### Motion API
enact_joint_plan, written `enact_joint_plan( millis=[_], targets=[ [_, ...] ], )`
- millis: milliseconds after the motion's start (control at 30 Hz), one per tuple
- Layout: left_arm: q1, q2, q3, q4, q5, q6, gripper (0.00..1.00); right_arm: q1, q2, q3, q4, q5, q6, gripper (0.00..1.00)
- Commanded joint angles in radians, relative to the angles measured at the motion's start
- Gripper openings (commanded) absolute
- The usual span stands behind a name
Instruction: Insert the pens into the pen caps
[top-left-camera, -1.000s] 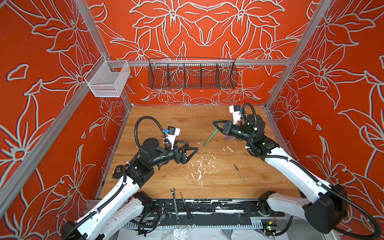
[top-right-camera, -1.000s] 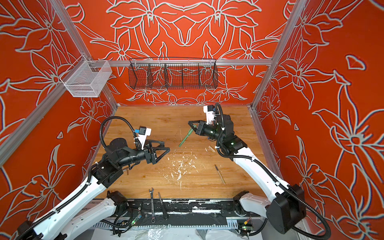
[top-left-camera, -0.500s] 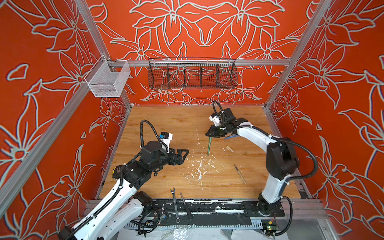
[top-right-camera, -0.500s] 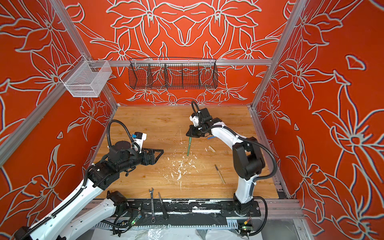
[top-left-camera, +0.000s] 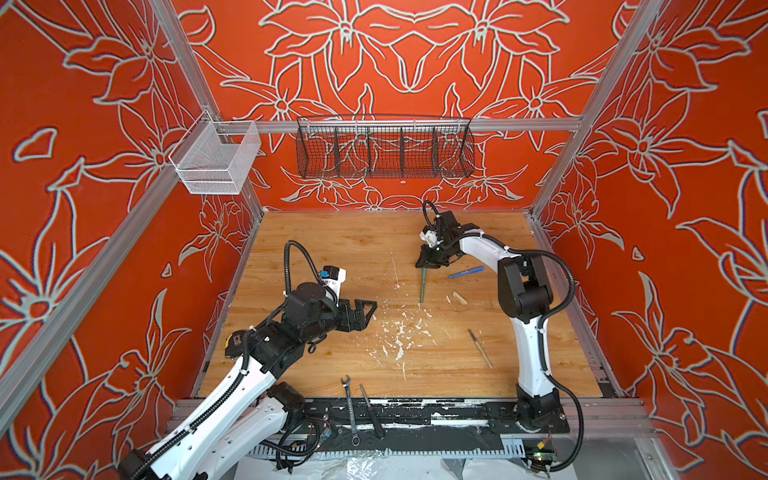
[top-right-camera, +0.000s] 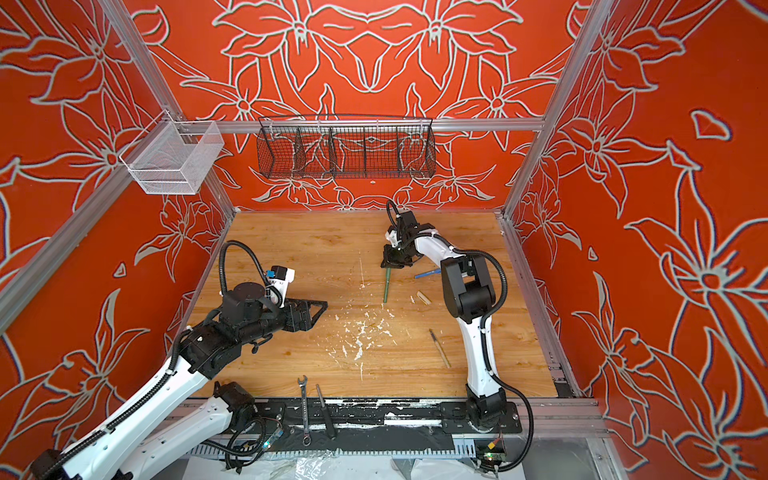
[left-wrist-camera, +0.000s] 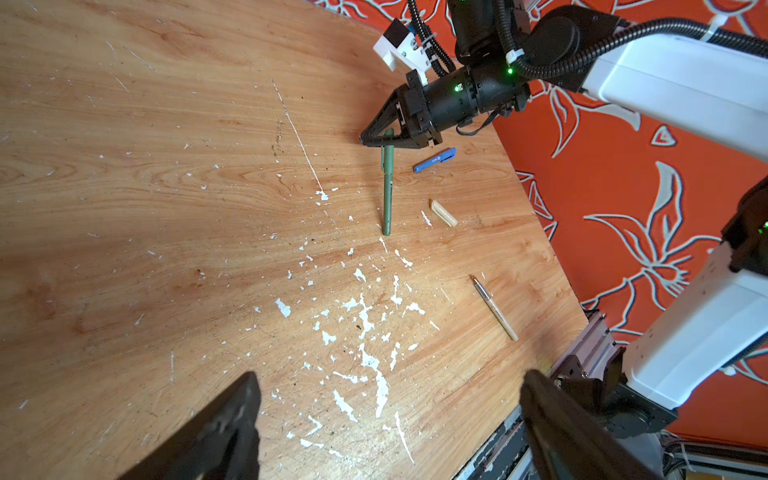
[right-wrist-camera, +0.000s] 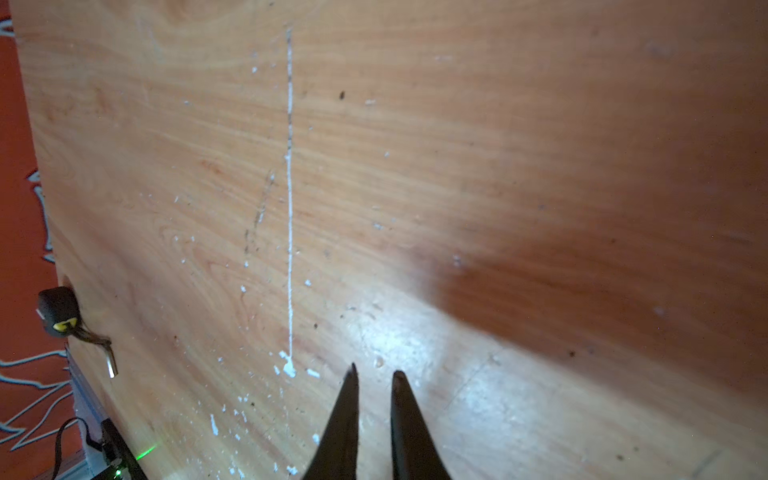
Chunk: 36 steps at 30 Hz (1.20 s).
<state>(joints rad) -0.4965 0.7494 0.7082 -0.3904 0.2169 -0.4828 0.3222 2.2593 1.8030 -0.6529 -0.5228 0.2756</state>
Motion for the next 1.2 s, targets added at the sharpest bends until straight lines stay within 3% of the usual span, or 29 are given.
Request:
enact_joint_plan(
  millis=[0, 100, 267, 333, 633, 900, 1033, 1167],
  targets=[
    [0.005, 0.013, -0.002, -0.006, -0.018, 0.021, 0.97, -0.005, 0.057, 0.071, -0.078, 0.055, -0.047, 0.02],
    [0.006, 0.023, -0.003, -0.001, -0.018, 0.025, 0.97, -0.007, 0.089, 0.112, -0.096, 0.102, -0.054, 0.06],
    [0.006, 0.04, -0.003, 0.01, -0.022, 0.033, 0.97, -0.015, 0.116, 0.133, -0.08, 0.129, -0.029, 0.31],
    [0.006, 0.045, 0.0, 0.012, -0.023, 0.037, 0.97, -0.017, 0.121, 0.133, -0.069, 0.133, -0.018, 0.35],
    [0.007, 0.031, 0.008, 0.002, -0.03, 0.055, 0.97, -0.02, 0.083, 0.128, -0.044, 0.168, 0.003, 0.46],
    [0.009, 0.043, 0.082, -0.048, -0.06, 0.053, 0.97, -0.018, -0.264, -0.116, 0.019, 0.191, 0.026, 0.52],
    [0.01, 0.061, 0.142, -0.129, -0.106, 0.041, 0.97, -0.014, -0.559, -0.374, 0.0, 0.26, 0.055, 0.54],
    [0.01, 0.062, 0.154, -0.17, -0.061, 0.016, 0.97, 0.031, -0.815, -0.603, -0.112, 0.396, 0.089, 0.58]
  ],
)
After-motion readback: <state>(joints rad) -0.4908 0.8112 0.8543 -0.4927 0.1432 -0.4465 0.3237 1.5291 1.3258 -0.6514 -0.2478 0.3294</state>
